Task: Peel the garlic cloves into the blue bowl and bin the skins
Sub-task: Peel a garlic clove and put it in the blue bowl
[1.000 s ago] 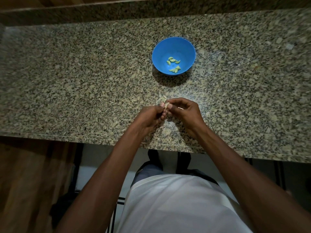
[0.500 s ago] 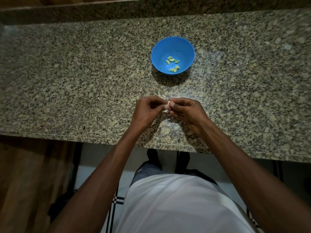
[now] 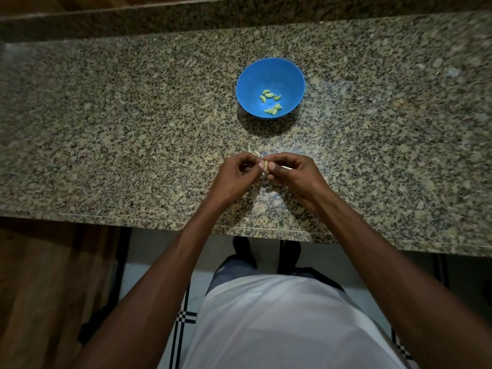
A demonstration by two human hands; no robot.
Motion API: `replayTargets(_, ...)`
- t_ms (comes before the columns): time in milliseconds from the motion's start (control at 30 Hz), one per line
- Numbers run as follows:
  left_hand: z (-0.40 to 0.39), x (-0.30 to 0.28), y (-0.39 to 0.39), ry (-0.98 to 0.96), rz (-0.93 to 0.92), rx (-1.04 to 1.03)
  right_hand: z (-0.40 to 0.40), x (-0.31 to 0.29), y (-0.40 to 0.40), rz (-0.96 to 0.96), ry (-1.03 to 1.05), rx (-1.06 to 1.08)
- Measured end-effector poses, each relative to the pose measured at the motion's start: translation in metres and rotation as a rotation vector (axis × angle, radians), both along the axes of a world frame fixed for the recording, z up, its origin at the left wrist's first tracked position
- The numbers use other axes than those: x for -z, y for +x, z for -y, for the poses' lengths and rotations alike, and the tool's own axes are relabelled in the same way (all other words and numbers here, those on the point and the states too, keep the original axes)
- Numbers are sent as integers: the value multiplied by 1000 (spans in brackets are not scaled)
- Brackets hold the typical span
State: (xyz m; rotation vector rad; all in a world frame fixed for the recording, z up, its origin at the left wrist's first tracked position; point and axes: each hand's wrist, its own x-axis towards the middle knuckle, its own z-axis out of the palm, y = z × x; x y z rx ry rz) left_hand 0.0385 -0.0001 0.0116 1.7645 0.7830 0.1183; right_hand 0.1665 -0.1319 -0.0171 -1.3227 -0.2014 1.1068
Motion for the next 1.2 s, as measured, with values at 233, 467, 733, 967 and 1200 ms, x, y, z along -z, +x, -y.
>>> replayTargets(233, 11, 6, 2, 96, 22, -50, 0, -3, 1, 79, -22, 51)
replayTargets(467, 13, 5, 6, 301, -1, -87, -3, 2, -1, 115, -40, 79)
replayTargets(733, 22, 5, 14, 495, -5, -82, -6, 14, -12, 247, -110, 140)
replayTargets(967, 21, 10, 14, 615, -29, -4, -5, 12, -18, 121, -67, 205)
replayTargets(1200, 19, 6, 16, 502, -8, -60, -6, 10, -14, 199, -60, 167)
